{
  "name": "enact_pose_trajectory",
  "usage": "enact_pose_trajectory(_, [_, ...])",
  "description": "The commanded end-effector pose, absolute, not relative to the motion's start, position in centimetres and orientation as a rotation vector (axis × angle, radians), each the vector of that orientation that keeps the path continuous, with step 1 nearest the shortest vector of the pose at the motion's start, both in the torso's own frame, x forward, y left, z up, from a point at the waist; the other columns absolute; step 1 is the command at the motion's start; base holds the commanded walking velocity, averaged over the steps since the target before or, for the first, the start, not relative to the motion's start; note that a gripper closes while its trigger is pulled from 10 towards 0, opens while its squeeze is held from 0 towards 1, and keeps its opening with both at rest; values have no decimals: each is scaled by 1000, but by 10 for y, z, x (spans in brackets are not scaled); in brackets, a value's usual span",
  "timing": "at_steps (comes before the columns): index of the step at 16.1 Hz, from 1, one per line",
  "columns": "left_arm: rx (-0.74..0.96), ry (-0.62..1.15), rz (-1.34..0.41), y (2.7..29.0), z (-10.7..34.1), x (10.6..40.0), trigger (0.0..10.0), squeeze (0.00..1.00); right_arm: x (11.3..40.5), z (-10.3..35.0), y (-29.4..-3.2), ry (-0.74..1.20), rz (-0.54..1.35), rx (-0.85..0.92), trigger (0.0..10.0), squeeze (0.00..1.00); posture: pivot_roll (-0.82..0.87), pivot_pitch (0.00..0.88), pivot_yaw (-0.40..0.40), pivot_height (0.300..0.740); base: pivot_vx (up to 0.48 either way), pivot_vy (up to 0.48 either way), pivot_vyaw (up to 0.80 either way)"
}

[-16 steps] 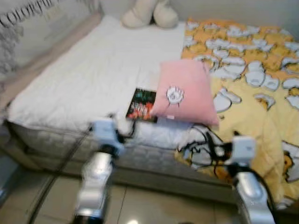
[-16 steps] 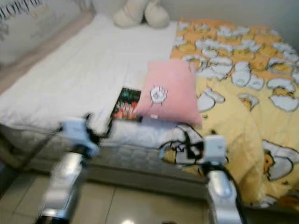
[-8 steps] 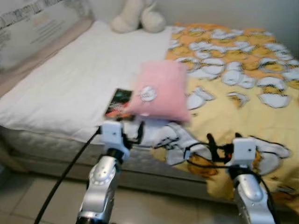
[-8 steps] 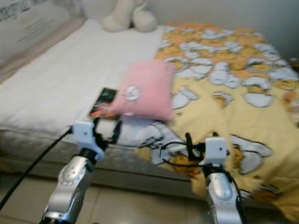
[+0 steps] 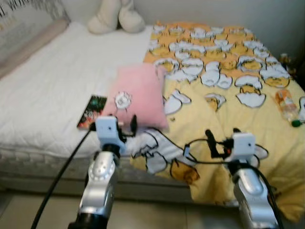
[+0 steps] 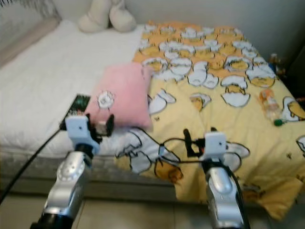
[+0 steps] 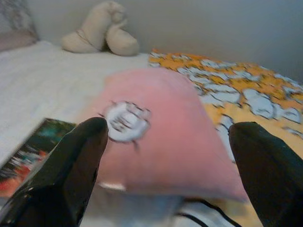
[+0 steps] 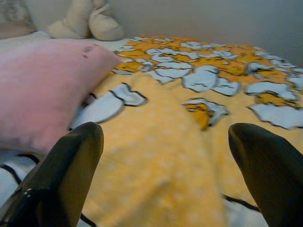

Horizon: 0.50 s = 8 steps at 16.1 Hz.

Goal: Clean up the room

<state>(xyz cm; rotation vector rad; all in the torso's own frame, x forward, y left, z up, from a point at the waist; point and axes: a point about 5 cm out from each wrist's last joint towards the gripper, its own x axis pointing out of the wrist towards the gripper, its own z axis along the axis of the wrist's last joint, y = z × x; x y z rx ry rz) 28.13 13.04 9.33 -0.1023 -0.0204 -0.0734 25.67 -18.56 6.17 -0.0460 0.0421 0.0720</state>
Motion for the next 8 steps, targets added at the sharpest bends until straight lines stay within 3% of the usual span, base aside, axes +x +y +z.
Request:
enact_pose_trajectory(1, [-87, -29, -49, 136, 97, 284, 10000, 0, 261, 62, -176, 48, 105, -40, 10000, 0, -136, 0, 11, 740, 465, 0, 0])
enact_pose_trajectory(3, [-73, -28, -79, 133, 97, 284, 10000, 0, 261, 64, -176, 38, 109, -39, 10000, 0, -136, 0, 11, 740, 480, 0, 547])
enact_pose_trajectory(5, [-59, -39, -131, 128, 100, 287, 10000, 0, 261, 63, -176, 39, 100, -31, 10000, 0, -129, 0, 9, 740, 480, 0, 0])
enact_pose_trajectory(8, [-53, -70, -67, 137, 108, 291, 10000, 0, 260, 65, -173, 25, 124, -47, 10000, 0, -128, 0, 15, 740, 480, 0, 0])
